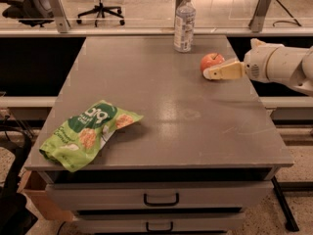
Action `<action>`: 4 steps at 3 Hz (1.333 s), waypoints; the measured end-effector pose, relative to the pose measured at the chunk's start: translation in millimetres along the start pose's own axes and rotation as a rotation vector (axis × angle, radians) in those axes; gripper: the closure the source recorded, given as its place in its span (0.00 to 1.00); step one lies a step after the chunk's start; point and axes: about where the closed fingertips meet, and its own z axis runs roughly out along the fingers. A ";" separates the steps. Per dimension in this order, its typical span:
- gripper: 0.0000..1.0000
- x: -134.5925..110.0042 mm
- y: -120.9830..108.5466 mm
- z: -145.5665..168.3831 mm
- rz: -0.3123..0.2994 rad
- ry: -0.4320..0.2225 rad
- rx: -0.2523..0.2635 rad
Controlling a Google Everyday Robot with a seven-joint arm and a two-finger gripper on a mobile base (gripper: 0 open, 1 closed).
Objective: Move apple near green rice chip bag
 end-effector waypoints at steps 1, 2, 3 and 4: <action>0.00 0.8 1.2 5.3 0.006 -0.008 -0.001; 0.00 0.7 1.2 5.0 0.006 -0.008 -0.001; 0.00 10.3 5.6 23.9 0.049 -0.047 -0.048; 0.00 28.6 13.5 64.8 0.119 -0.129 -0.166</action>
Offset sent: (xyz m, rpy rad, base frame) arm 0.0069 0.0115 -0.0137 0.0598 -0.0039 0.0193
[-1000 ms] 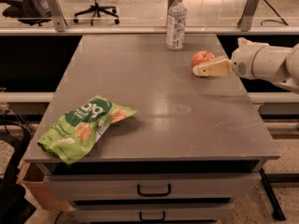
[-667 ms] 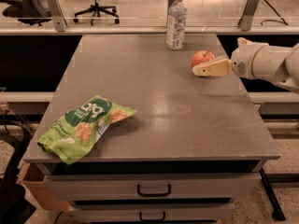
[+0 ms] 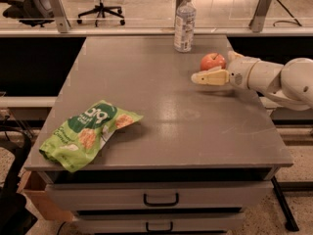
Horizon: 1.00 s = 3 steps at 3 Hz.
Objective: Move apple near green rice chip bag
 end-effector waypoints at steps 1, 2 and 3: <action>0.17 14.4 -2.2 23.3 0.025 -0.029 -0.060; 0.41 15.6 -2.0 25.5 0.028 -0.030 -0.064; 0.65 15.5 0.2 28.0 0.028 -0.031 -0.069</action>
Offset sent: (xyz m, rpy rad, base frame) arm 0.0144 0.0089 -0.0162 0.0399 0.0030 0.0464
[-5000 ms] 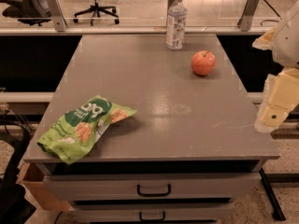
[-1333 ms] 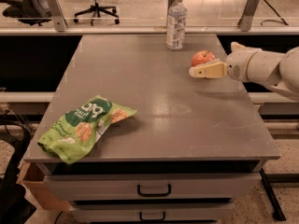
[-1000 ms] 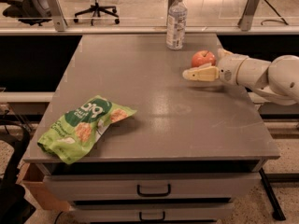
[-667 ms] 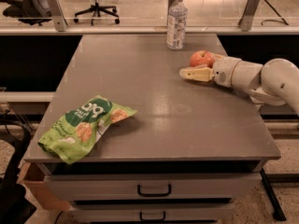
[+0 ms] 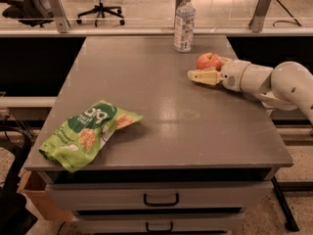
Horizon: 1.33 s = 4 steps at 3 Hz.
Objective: Move apple near green rice chip bag
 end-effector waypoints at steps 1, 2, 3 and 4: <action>0.88 -0.1 1.9 2.3 0.000 0.000 -0.004; 1.00 -0.2 3.6 4.4 0.000 0.000 -0.008; 1.00 -11.2 6.4 4.1 -0.008 0.013 -0.008; 1.00 -32.2 23.3 -15.7 -0.033 0.048 0.017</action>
Offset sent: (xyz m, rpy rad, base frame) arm 0.0003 0.0023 -0.0003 0.0005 0.0005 0.0032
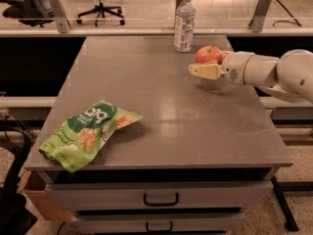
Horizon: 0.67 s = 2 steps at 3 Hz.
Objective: Move apple near green rice chip bag
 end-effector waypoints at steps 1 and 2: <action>1.00 -15.0 43.1 -30.5 -0.015 0.017 0.020; 1.00 -14.6 93.8 -61.4 -0.008 0.014 0.047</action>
Offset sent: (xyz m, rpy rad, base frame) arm -0.1953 0.0564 0.0058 -0.0155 0.0316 -0.0776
